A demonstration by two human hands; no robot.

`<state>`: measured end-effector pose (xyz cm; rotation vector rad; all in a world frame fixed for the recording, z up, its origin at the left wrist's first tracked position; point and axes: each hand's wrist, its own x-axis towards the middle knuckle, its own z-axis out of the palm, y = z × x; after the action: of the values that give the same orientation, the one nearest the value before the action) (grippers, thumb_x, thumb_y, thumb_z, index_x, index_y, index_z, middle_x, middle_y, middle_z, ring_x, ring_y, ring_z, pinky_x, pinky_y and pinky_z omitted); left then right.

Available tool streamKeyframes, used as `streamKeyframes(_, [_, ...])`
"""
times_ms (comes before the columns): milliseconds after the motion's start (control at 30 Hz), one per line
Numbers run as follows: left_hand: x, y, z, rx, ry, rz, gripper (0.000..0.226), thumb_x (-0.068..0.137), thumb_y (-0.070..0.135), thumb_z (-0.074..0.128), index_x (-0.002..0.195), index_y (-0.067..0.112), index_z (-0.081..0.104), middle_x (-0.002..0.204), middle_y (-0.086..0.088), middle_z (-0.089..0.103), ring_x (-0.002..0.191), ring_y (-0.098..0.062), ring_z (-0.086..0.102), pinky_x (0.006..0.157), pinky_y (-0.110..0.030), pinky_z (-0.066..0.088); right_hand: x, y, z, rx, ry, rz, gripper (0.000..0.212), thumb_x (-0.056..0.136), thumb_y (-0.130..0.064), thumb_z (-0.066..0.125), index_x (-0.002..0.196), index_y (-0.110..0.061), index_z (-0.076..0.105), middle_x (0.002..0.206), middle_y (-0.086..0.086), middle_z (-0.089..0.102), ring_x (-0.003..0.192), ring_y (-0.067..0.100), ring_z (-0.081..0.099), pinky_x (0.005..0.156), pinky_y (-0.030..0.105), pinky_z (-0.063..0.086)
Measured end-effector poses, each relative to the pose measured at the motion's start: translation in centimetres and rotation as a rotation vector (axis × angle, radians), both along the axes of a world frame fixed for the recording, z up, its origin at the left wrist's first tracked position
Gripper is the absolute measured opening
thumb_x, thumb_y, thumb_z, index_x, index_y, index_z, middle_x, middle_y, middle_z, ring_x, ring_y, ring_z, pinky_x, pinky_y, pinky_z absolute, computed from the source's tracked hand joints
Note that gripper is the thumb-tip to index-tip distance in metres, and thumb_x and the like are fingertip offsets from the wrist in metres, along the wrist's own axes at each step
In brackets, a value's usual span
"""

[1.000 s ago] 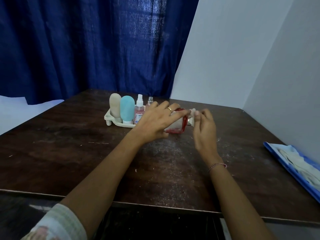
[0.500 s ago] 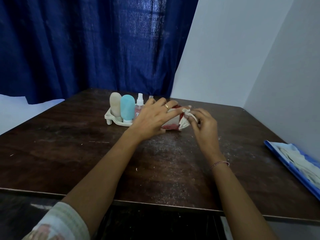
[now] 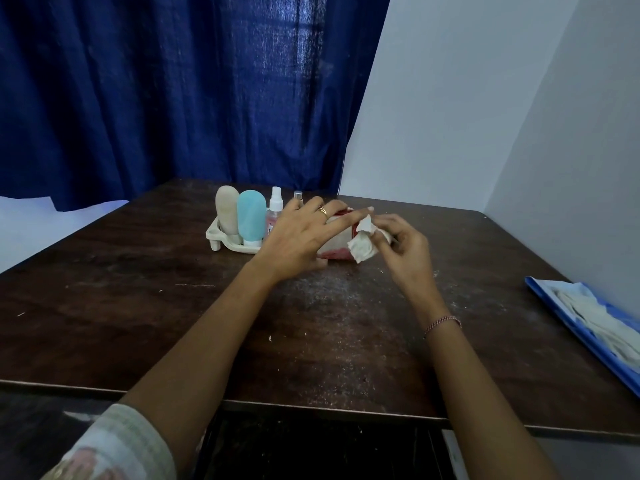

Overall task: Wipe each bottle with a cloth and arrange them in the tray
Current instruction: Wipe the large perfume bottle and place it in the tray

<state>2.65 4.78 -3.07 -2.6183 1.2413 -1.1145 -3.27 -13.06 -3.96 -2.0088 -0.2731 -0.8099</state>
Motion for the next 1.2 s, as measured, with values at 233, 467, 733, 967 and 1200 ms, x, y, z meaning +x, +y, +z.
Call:
streamKeyframes(233, [-0.7,-0.6,0.0,-0.03,0.163,-0.059,0.106,0.074,0.039,0.075,0.143,0.043,-0.005,0.147,-0.003,0.036,0.125,-0.023,0.04,0.101,-0.044,0.036,-0.3,-1.0,0.4,0.359,0.199,0.091,0.024,0.099,-0.012,0.041,0.101,-0.008,0.065,0.093,0.008,0.068,0.084,0.016,0.065,0.076,0.031,0.056])
streamKeyframes(467, [-0.6,-0.1,-0.1,-0.393,0.458,-0.209,0.107,0.069,0.034,0.079,0.146,0.039,0.004,0.138,-0.001,0.039,0.112,-0.008,0.041,0.097,-0.032,0.041,-0.9,-0.4,0.8,0.737,0.149,0.505,0.032,0.083,-0.016,0.054,0.112,-0.004,0.06,0.107,0.004,0.07,0.106,0.02,0.063,0.088,0.027,0.052])
streamKeyframes(733, [-1.1,-2.6,-1.7,-0.667,0.804,-0.414,0.106,0.071,0.025,0.079,0.15,0.034,0.009,0.143,-0.001,0.038,0.126,-0.009,0.042,0.096,-0.02,0.042,-0.4,0.8,0.0,0.58,-0.188,0.082,0.026,0.078,0.004,0.068,0.091,-0.018,0.064,0.084,-0.006,0.071,0.088,0.015,0.067,0.08,0.034,0.056])
streamKeyframes(967, [-1.2,-2.4,-1.7,-0.573,0.878,-0.369,0.108,0.071,0.027,0.079,0.151,0.033,0.006,0.149,-0.002,0.032,0.126,-0.006,0.036,0.101,-0.028,0.04,0.2,0.4,0.0,0.438,-0.382,-0.124,0.019,0.091,-0.001,0.055,0.099,-0.017,0.058,0.099,0.013,0.06,0.09,0.018,0.059,0.077,0.023,0.051])
streamKeyframes(1200, [-0.2,-1.7,-1.9,-0.576,0.796,-0.344,0.109,0.07,0.029,0.08,0.151,0.032,0.006,0.141,-0.002,0.041,0.121,-0.01,0.044,0.092,-0.02,0.045,-0.9,1.6,0.4,0.166,-0.314,0.017,0.021,0.098,-0.008,0.042,0.104,-0.001,0.061,0.094,0.002,0.059,0.086,0.0,0.055,0.073,0.011,0.043])
